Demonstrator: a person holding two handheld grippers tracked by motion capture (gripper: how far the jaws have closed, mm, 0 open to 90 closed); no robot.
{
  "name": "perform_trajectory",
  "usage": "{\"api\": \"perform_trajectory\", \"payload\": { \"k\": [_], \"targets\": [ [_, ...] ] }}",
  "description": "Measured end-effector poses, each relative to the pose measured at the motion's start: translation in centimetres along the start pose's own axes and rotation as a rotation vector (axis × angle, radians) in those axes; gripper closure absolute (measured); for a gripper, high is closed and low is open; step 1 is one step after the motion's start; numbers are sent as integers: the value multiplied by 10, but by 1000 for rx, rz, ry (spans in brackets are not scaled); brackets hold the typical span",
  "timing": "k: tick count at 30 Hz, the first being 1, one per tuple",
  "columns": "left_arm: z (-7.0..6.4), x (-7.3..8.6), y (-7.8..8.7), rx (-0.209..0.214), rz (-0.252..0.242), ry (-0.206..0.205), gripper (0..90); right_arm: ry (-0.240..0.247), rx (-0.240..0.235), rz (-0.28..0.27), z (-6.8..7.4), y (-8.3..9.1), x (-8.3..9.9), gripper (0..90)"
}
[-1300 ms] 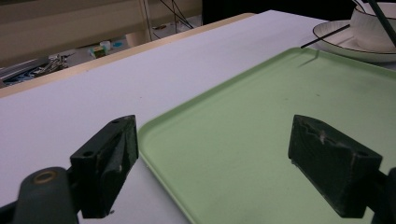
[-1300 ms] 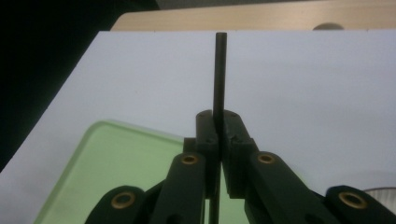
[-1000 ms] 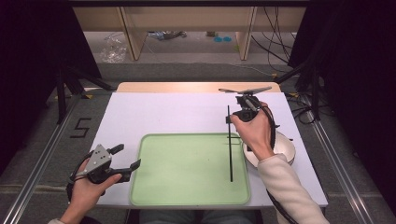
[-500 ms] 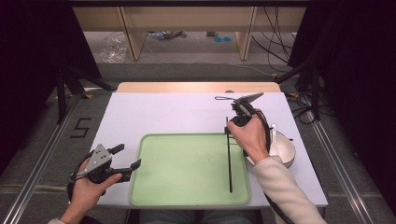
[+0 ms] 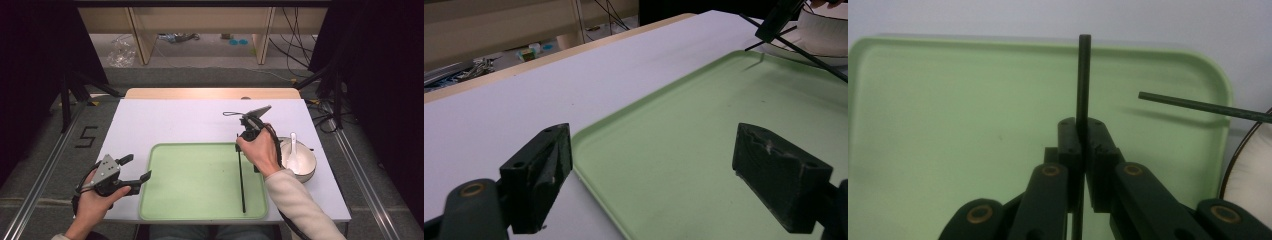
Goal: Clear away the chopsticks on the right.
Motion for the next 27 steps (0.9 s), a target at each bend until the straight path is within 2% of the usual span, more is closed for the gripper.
{"api": "perform_trajectory", "payload": {
  "k": [1,2,4,6,11,12,14,17,19,27],
  "targets": [
    [0,0,0,-1,-1,3,161,26,-3,13,-2,-1,1,878],
    [0,0,0,-1,-1,6,161,4,3,14,-1,-4,1,878],
    [0,0,0,-2,-1,8,161,0,10,19,-1,-7,2,877],
    [0,0,0,-1,-1,6,161,12,8,34,-2,-9,3,878],
    [0,0,0,-1,-1,6,161,2,13,39,-1,-13,4,878],
    [0,0,0,-1,0,3,161,15,19,42,-2,-14,4,877],
    [0,0,0,-1,-1,8,161,5,22,47,-2,-16,5,878],
    [1,0,0,0,4,-12,161,5,25,56,-4,-19,5,877],
    [0,0,0,-1,-1,6,161,13,25,58,-4,-20,5,877],
    [0,0,0,0,-2,5,161,0,40,72,-6,-29,7,877]
  ]
}}
Point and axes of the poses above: each handheld gripper's, and its own axes: y roughly backward along the jaws, x roughly out of its underside, z roughly to its left, the point moved 5 cm from there along -y, roughly forward along the jaws, and after that the axes turned 6 degrees about -y, right-handed, at the moved point
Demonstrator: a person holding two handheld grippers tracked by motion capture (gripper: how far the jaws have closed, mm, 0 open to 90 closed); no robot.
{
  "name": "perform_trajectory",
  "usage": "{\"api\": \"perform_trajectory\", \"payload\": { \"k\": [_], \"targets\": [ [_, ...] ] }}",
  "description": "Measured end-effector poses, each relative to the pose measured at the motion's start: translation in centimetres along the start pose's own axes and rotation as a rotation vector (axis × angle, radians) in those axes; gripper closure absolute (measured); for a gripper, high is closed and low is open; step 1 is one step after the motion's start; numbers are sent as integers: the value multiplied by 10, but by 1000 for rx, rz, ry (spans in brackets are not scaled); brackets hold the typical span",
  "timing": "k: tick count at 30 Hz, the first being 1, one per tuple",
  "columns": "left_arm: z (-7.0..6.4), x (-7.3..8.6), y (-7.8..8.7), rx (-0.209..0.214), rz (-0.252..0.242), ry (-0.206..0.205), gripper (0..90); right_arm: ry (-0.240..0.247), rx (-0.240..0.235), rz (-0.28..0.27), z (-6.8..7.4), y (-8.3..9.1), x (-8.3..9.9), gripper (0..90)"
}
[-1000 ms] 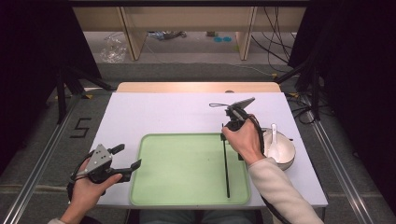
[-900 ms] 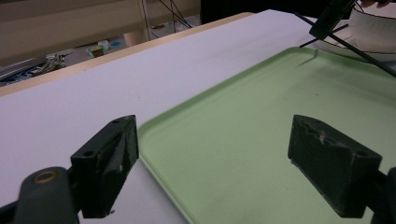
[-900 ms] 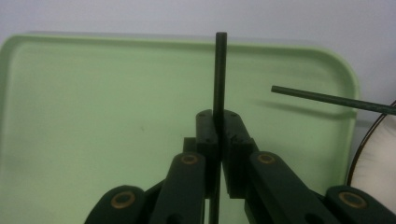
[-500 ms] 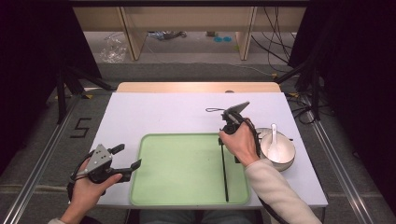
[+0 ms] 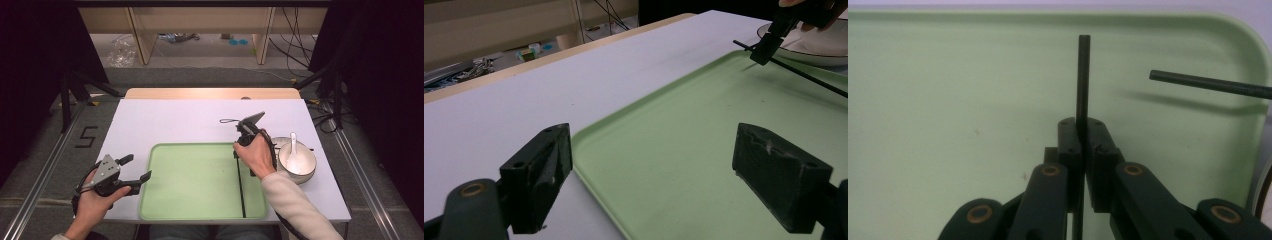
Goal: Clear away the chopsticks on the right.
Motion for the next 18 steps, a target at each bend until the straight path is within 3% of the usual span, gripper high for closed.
{"api": "perform_trajectory", "payload": {
  "k": [11,12,17,18],
  "targets": [
    [0,0,0,2,2,-4,161,3,17,6,-2,-7,0,876],
    [1,0,0,3,3,-10,161,-58,17,39,3,-5,2,876],
    [0,0,0,1,1,1,161,-34,49,38,-1,-10,2,856],
    [0,0,0,2,2,-6,161,-59,39,44,1,-11,3,852]
  ]
}}
Point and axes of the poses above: each handheld gripper's, and its own axes: y roughly backward along the jaws, x roughly out of its underside, z roughly to its left, the point moved 5 cm from there along -y, roughly forward along the jaws, and after that the axes turned 6 degrees about -y, right-handed, at the moved point
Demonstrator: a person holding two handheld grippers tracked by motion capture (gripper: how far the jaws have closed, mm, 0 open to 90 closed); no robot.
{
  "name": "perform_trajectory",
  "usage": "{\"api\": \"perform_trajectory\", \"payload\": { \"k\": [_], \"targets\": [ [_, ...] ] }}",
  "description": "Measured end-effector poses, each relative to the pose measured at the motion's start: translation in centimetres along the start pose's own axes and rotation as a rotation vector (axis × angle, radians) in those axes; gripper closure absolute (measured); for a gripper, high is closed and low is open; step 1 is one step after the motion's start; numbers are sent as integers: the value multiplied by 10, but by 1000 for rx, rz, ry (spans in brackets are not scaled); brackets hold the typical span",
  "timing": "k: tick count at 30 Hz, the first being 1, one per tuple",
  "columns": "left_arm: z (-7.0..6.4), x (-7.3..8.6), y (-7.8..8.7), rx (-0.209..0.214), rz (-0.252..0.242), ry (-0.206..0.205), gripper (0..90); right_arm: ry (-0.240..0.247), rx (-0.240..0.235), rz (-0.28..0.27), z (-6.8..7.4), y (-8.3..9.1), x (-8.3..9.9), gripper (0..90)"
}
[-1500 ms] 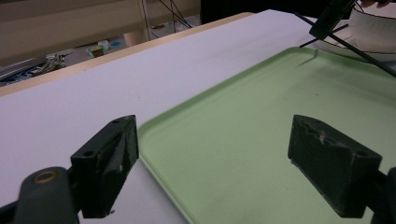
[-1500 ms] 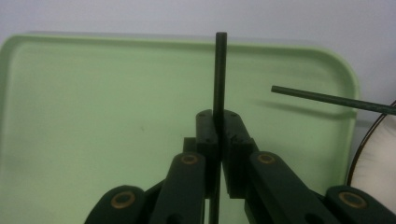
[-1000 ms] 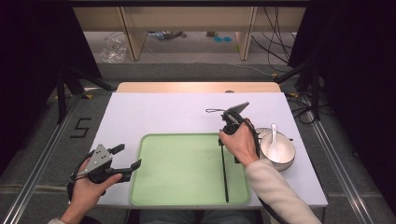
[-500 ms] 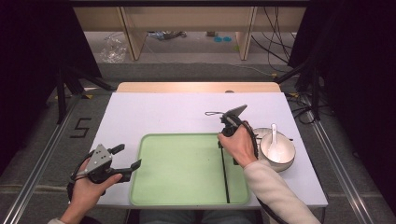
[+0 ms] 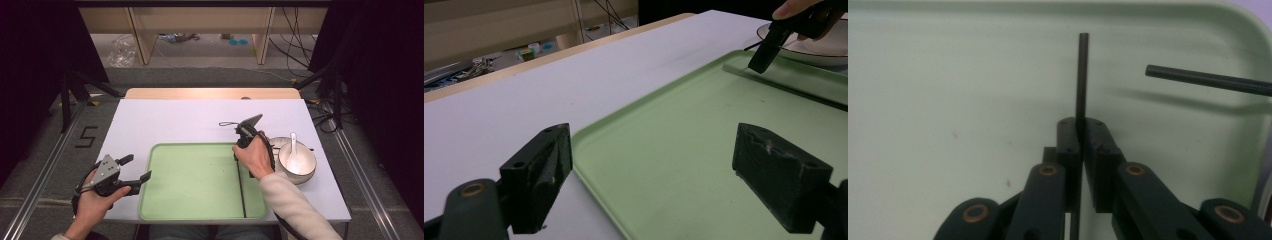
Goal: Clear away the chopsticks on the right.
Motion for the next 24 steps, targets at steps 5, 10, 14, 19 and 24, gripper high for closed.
{"api": "perform_trajectory", "payload": {
  "k": [5,10,14,19,24],
  "targets": [
    [0,0,0,-1,-1,8,160,20,16,-9,-1,0,-1,834],
    [0,0,0,-1,0,6,161,110,8,-69,0,11,-2,772],
    [0,0,0,0,-2,8,161,211,-12,-122,6,27,-4,704],
    [0,0,0,0,-2,8,161,460,-27,-139,12,42,-5,663],
    [0,0,0,0,-2,5,160,750,37,-203,10,52,-8,606]
  ]
}}
Point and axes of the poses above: each handheld gripper's, and its own axes: y roughly backward along the jaws, x roughly out of its underside, z roughly to its left, the point moved 5 cm from there along -y, roughly forward along the jaws, and after that the axes turned 6 degrees about -y, right-handed, at the moved point
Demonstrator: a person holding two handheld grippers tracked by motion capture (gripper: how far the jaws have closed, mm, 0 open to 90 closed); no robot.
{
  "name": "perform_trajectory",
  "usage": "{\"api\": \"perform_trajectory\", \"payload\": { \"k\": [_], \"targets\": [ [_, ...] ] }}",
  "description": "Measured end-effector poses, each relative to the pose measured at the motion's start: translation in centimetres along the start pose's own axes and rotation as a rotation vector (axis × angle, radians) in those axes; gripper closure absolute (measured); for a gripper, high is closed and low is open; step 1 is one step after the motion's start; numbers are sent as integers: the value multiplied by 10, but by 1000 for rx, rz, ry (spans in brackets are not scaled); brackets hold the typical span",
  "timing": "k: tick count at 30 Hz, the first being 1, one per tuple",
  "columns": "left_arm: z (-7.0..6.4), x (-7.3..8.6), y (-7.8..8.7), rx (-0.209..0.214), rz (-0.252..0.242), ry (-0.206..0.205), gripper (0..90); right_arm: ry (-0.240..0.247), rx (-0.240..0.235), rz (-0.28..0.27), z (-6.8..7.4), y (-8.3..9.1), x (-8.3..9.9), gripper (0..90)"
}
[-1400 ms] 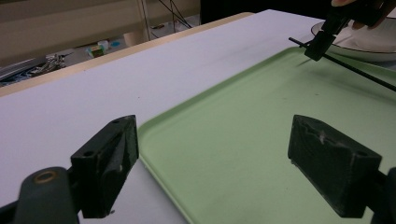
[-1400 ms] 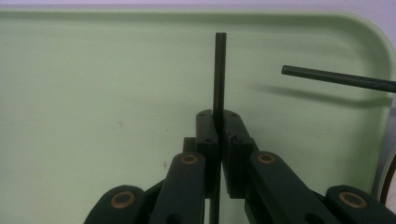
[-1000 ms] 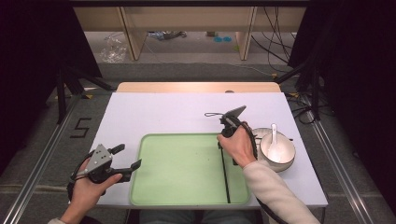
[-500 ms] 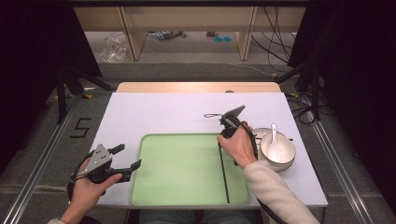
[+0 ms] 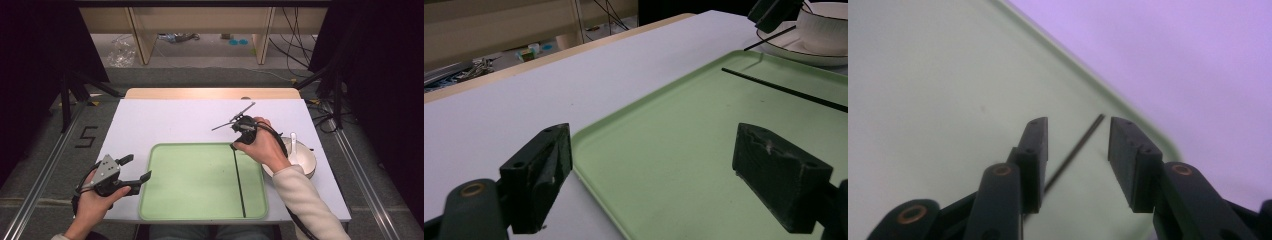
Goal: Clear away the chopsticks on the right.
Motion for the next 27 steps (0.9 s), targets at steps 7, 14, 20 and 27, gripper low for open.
{"api": "perform_trajectory", "payload": {
  "k": [7,14,20,27],
  "targets": [
    [0,0,0,-2,1,1,160,324,89,33,-16,5,5,518],
    [0,0,0,-1,1,-2,160,460,184,74,-31,8,9,527],
    [0,0,0,-1,2,-4,160,610,199,152,-37,-4,15,560],
    [0,0,0,-1,2,-3,160,667,199,228,-41,-25,23,607]
  ]
}}
Point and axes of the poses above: each handheld gripper's, and its own axes: y roughly backward along the jaws, x roughly out of its underside, z roughly to its left, the point moved 5 cm from there along -y, roughly forward along the jaws, and after that the axes turned 6 degrees about -y, right-handed, at the moved point
